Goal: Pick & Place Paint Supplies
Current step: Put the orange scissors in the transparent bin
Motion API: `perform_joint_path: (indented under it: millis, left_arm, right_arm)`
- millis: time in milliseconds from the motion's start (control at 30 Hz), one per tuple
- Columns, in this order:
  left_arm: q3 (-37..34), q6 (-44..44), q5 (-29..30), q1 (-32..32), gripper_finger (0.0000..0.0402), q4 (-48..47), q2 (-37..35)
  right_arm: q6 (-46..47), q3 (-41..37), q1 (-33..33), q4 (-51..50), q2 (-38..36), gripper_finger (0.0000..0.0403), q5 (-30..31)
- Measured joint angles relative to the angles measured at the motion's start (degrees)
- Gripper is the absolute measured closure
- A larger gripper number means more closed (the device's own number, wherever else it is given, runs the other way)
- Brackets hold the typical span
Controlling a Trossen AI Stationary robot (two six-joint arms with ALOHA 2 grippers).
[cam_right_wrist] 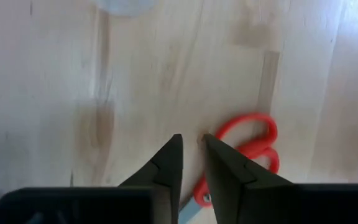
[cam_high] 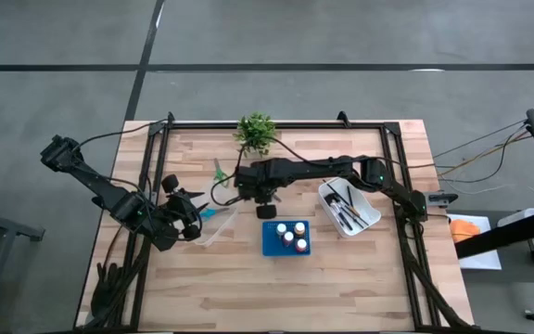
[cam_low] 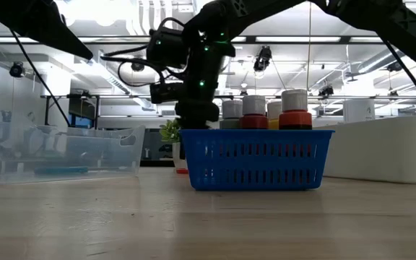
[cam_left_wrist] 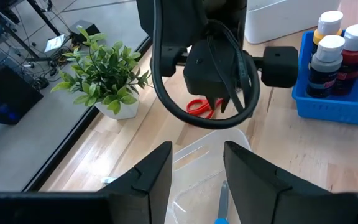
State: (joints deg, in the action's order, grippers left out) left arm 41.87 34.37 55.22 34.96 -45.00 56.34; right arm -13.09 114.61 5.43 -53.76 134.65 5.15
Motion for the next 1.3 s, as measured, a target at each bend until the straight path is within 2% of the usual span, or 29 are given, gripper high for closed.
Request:
perform_joint_path:
  millis: [100, 300, 400, 600, 1300]
  left_arm:
    - [0.00, 0.15, 0.00, 0.02, 0.0250, 0.16, 0.00]
    - [-0.02, 0.16, -0.02, 0.04, 0.0250, 0.16, 0.00]
    - [-0.04, 0.15, -0.02, 0.04, 0.0250, 0.16, 0.00]
    - [-0.04, 0.15, -0.02, 0.02, 0.0250, 0.21, 0.00]
    - [-0.04, 0.11, -0.02, 0.00, 0.0250, 0.40, 0.00]
  right_arm:
    - [0.00, -0.48, 0.03, 2.07, -0.02, 0.0324, -0.08]
    - [0.75, -1.30, 0.71, 1.26, -0.04, 0.0248, -0.44]
    - [1.39, -1.65, 1.18, 1.44, -0.06, 0.0228, -0.69]
    - [2.84, -2.87, 2.64, 1.96, 0.00, 0.0223, -3.71]
    - [2.73, -6.52, 3.63, 4.72, 0.12, 0.0223, -8.60]
